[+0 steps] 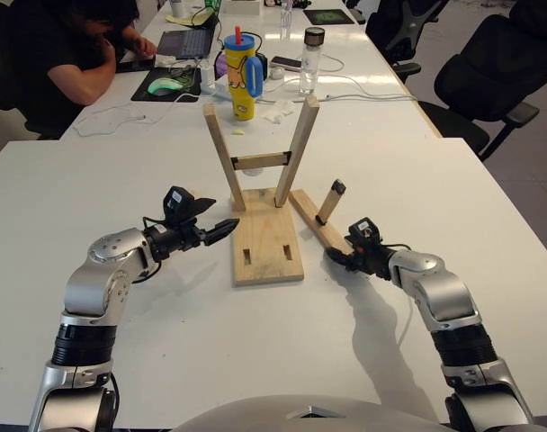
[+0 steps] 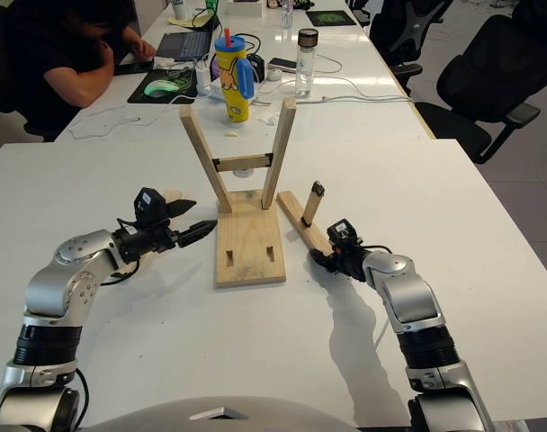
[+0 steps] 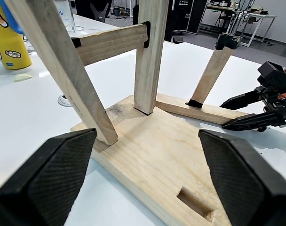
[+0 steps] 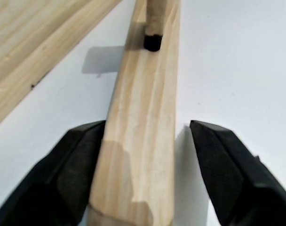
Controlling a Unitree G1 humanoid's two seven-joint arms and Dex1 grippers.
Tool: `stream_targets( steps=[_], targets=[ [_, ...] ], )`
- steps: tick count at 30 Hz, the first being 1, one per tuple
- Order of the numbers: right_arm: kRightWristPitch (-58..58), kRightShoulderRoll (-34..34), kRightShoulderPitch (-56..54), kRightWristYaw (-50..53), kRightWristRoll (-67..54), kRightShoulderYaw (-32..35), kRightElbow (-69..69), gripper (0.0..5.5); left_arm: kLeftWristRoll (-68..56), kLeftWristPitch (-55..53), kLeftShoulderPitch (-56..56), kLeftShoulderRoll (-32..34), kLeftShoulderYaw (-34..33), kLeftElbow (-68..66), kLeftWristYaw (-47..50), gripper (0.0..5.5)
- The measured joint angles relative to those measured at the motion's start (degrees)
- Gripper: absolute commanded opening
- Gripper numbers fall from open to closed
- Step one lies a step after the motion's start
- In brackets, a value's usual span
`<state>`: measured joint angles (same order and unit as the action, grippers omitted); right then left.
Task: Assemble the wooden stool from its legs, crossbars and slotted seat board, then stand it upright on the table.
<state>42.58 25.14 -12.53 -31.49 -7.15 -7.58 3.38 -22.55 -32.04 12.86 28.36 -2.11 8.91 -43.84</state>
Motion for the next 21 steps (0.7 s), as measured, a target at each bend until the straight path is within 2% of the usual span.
stream_targets(
  steps=[4,11,15,21],
  targets=[
    [-1.76,-0.44,0.0,0.84,0.17,-0.56,-0.71,2.11,0.18,0.63,0.47,0.94,0.82,-0.61,-1.39,4.05],
    [-5.7,-3.27,1.19,4.91,0.05,0.91,-2.19,2.09,-3.18,-0.92,2.64,1.27,0.72,-0.54,-3.17,4.05],
    [-10.71,-5.01,1.65,7.09,-1.3,5.96,-2.72,2.09,-5.32,-1.61,3.76,1.29,-0.27,-0.57,-3.68,4.05],
    [-18.79,-8.48,-2.98,6.68,-12.06,16.75,1.46,2.08,-9.91,-3.83,5.69,1.37,-2.5,-0.8,-5.3,4.05]
  ],
)
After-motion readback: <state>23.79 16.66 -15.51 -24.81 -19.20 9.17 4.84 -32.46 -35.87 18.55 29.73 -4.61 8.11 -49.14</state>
